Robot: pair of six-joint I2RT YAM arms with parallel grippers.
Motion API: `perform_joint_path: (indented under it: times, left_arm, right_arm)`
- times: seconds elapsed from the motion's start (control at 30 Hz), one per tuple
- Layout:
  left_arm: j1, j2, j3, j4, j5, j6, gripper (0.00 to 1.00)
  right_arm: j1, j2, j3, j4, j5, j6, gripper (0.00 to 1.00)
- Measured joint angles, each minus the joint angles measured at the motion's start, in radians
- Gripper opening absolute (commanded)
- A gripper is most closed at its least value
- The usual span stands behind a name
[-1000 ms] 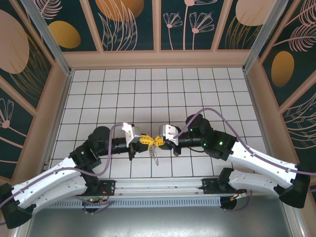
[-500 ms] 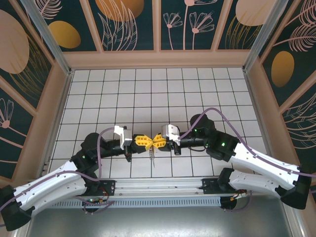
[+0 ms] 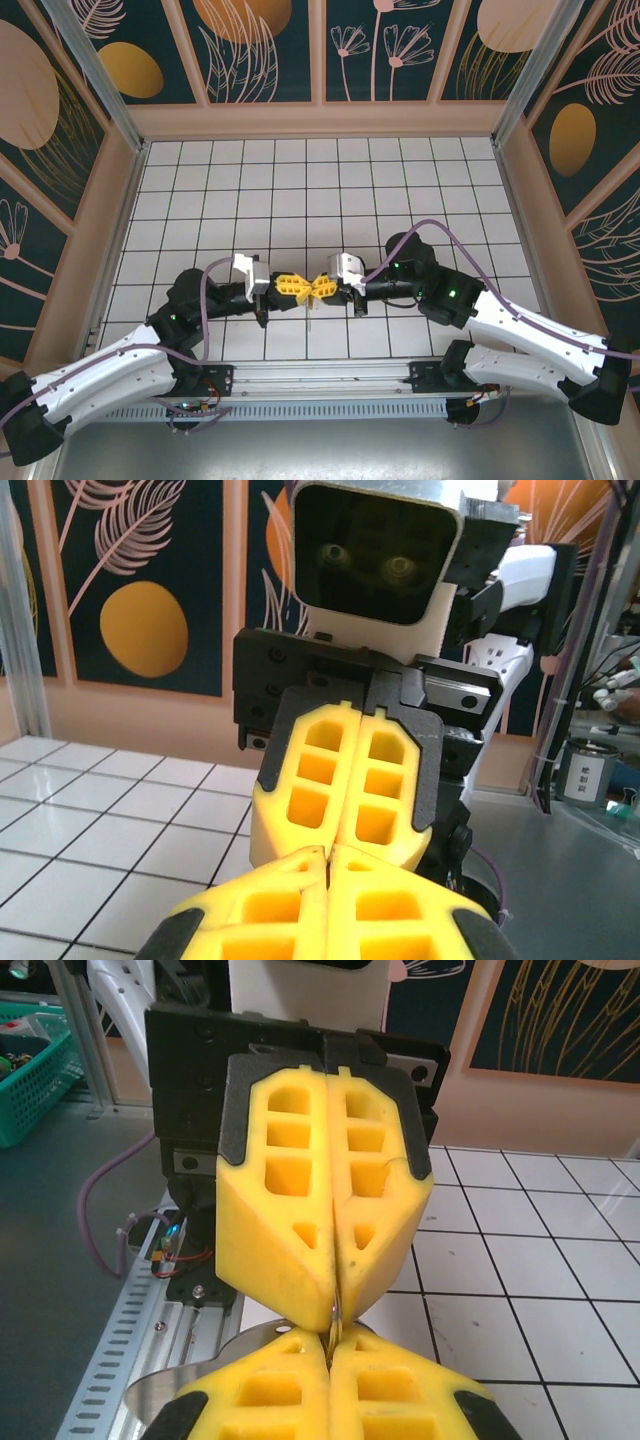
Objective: Put the keys on the keyring
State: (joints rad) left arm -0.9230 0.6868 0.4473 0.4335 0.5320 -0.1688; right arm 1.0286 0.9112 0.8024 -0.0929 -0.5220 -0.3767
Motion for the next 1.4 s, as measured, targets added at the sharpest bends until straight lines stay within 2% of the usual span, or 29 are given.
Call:
perform_joint_path:
  times: [0.07,0.23,0.53,0.6,0.7,0.97,1.03,1.13,1.3,1.4]
  left_arm:
    - [-0.001,0.001,0.042,-0.088,-0.012,0.017,0.17]
    - [-0.001,0.001,0.121,-0.255,-0.043,0.053,0.18]
    - [-0.003,0.027,0.140,-0.367,-0.060,0.071,0.19]
    - [-0.003,0.027,0.140,-0.373,-0.061,0.072,0.16]
    - [-0.003,0.028,0.140,-0.382,-0.061,0.084,0.00]
    - [-0.003,0.031,0.140,-0.408,-0.061,0.093,0.00]
    - [-0.003,0.016,0.120,-0.378,-0.052,0.084,0.00]
    - [-0.003,-0.030,0.059,-0.272,-0.021,0.044,0.00]
    - [-0.003,-0.067,-0.006,-0.071,0.029,-0.018,0.00]
    - [-0.003,-0.054,-0.022,0.024,0.050,-0.044,0.00]
  right_arm:
    - [0.000,-0.001,0.000,-0.001,0.018,-0.002,0.00]
    - [0.000,0.000,0.003,-0.029,0.051,-0.011,0.00]
    - [0.002,0.022,0.033,-0.101,0.066,-0.037,0.00]
    - [0.002,0.028,0.041,-0.112,0.067,-0.038,0.00]
    - [0.003,0.040,0.057,-0.137,0.074,-0.042,0.00]
    - [0.032,0.048,0.068,-0.184,0.112,-0.048,0.00]
    - [0.039,0.047,0.068,-0.182,0.118,-0.048,0.12]
    - [0.056,0.036,0.065,-0.154,0.108,-0.050,0.21]
    - [0.064,-0.012,0.043,-0.081,0.076,-0.041,0.21]
    - [0.064,-0.021,0.043,-0.052,0.058,-0.035,0.15]
